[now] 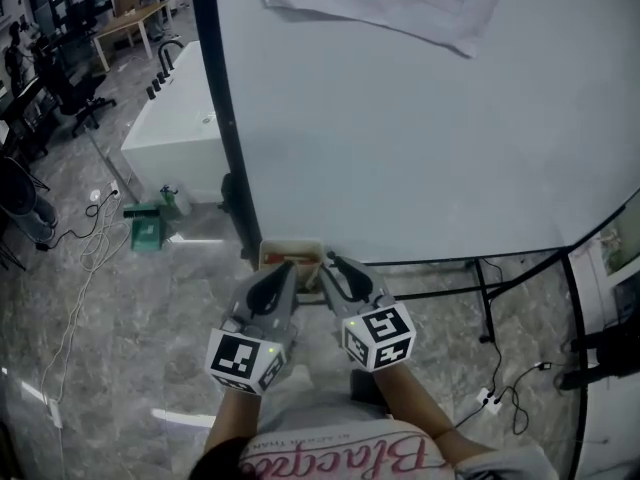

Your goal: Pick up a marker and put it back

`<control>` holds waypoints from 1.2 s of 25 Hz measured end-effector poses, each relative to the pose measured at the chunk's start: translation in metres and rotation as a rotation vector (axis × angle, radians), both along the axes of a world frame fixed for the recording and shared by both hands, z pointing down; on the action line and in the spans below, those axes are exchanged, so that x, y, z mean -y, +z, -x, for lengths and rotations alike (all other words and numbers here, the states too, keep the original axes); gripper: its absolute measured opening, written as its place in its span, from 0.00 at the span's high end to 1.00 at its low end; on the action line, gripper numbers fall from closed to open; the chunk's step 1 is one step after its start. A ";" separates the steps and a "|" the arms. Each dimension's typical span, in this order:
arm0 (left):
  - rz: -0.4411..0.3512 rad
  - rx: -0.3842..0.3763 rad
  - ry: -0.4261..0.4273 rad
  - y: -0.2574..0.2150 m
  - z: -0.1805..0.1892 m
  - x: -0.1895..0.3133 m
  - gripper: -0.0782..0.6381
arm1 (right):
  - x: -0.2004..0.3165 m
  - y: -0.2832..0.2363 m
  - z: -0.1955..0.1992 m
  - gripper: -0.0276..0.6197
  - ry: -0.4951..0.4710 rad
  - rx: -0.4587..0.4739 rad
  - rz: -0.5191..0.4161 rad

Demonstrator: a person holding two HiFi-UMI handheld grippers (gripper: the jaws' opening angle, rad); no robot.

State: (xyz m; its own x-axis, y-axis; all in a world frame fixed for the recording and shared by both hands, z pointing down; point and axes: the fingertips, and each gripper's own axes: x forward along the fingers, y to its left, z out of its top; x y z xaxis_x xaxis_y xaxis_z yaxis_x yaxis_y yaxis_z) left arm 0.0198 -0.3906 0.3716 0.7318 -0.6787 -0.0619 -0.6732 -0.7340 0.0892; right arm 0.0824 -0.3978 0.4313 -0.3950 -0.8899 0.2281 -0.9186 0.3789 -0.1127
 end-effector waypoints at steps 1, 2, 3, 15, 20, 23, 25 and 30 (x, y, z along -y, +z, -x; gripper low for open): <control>0.003 0.004 0.004 0.001 0.000 0.004 0.89 | 0.003 0.002 0.001 0.80 0.001 0.002 0.006; 0.004 0.005 0.009 0.002 -0.001 0.007 0.89 | 0.006 0.003 0.001 0.80 0.000 0.004 0.011; 0.005 0.004 0.014 0.002 -0.002 0.010 0.89 | 0.008 0.005 0.002 0.80 -0.002 0.004 0.015; -0.011 -0.024 0.013 -0.009 -0.004 0.017 0.89 | 0.014 -0.014 0.014 0.86 -0.064 0.038 -0.049; -0.042 -0.039 -0.009 -0.019 0.000 0.013 0.89 | 0.002 -0.052 0.010 0.86 -0.077 0.084 -0.158; -0.072 -0.049 -0.022 -0.028 0.003 0.009 0.89 | -0.009 -0.079 0.008 0.86 -0.087 0.127 -0.234; -0.087 -0.057 -0.022 -0.034 0.002 0.006 0.89 | -0.015 -0.093 0.006 0.86 -0.092 0.147 -0.272; -0.114 -0.062 -0.052 -0.042 0.004 0.004 0.89 | -0.022 -0.112 0.006 0.86 -0.101 0.142 -0.323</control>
State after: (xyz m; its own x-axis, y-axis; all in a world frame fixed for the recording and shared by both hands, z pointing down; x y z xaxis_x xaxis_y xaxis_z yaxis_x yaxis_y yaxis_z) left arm 0.0156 -0.3949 0.3300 0.6885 -0.7013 -0.1848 -0.7062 -0.7063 0.0497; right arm 0.0764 -0.3755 0.3196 -0.4920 -0.8620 -0.1220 -0.8585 0.5036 -0.0964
